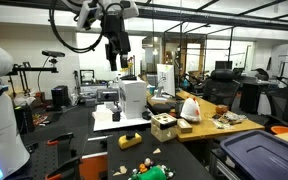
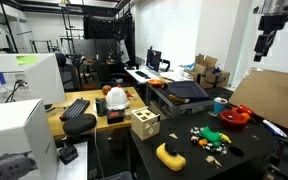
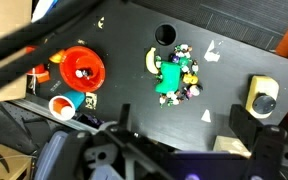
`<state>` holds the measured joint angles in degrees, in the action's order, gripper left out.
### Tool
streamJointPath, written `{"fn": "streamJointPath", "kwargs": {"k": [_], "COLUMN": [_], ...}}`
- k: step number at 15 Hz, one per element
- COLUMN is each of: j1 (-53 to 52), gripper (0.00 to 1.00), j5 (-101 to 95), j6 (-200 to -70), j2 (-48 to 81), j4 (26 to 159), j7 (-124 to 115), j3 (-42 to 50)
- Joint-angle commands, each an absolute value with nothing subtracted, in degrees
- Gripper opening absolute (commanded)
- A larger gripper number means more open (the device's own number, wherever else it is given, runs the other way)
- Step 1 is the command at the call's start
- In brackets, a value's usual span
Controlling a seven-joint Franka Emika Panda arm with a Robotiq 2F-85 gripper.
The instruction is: Pick up the object from the table and put it in the bowl
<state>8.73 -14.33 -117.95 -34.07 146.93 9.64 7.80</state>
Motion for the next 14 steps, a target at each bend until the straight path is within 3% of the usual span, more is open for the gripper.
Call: {"fn": "streamJointPath", "kwargs": {"k": [1, 14], "j1": [8.13, 6.06], "gripper": [1.00, 1.00], "j5": [-14.35, -11.16], "j6": [-117.79, -125.93], "j2": [-33.26, -21.71], "j4": [146.82, 146.96], "j7": [9.59, 2.39], "j3": [7.77, 5.24]}}
